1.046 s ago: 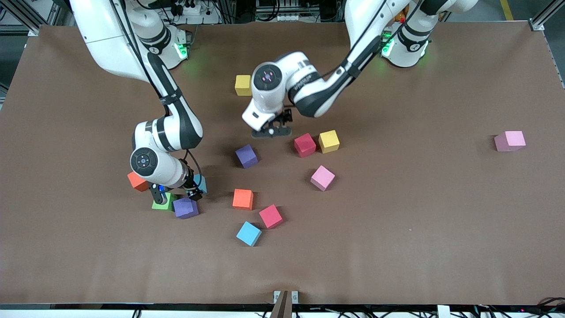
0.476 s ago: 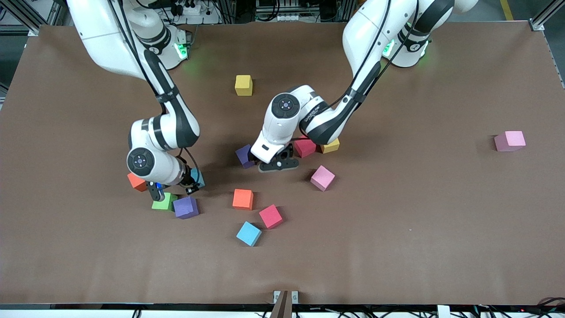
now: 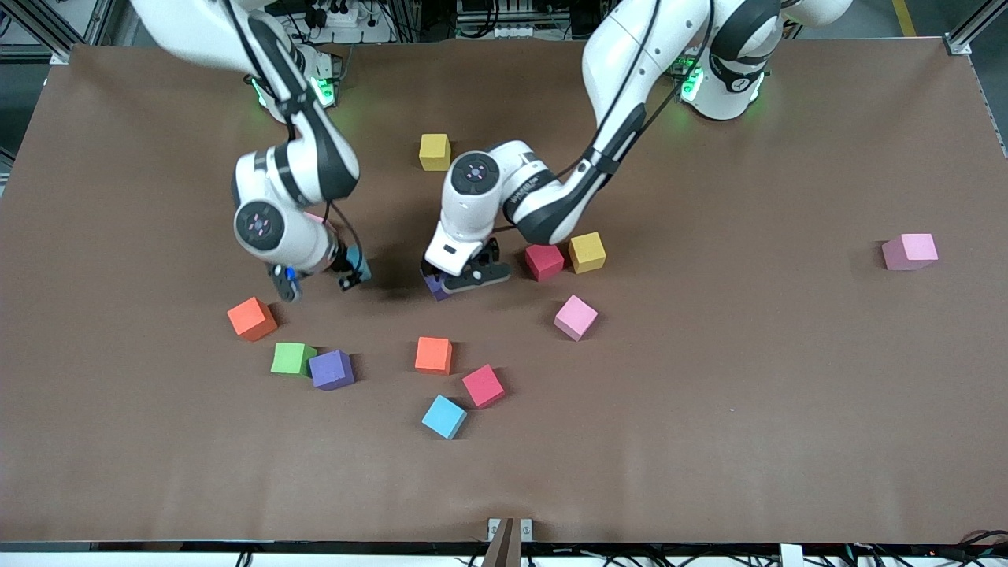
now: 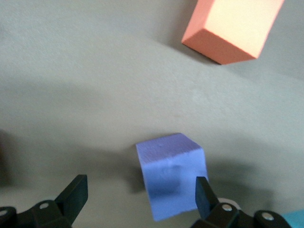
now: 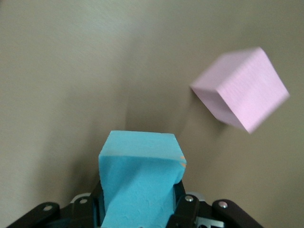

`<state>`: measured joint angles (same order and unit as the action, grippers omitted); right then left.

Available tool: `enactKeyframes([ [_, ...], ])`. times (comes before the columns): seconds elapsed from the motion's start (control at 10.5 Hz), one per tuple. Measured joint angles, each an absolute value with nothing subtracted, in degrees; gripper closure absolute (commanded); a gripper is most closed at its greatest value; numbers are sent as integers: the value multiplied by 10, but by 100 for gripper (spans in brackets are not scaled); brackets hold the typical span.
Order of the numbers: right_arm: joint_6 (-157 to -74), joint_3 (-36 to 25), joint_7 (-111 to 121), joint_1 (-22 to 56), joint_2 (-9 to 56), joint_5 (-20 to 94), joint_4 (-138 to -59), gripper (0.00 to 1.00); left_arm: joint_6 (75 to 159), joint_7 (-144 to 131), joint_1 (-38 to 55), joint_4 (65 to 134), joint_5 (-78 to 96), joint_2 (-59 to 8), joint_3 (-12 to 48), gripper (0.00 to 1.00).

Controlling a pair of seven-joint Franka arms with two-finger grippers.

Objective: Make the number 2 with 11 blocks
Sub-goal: 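Grasp the purple cube with the left gripper while the right lifts cyan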

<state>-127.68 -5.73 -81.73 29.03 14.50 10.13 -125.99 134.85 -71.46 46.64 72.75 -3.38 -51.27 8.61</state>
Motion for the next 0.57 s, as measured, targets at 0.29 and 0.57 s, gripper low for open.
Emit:
enactKeyframes([
  [0.29,-1279,-55,-902,351,97,101,-1319,100,1348,-716,468,688,-34,-534,77,0],
  [0.57,-1279,-56,-905,353,57,101,-1371,100,1357,-718,475,660,-34,-559,72,0],
])
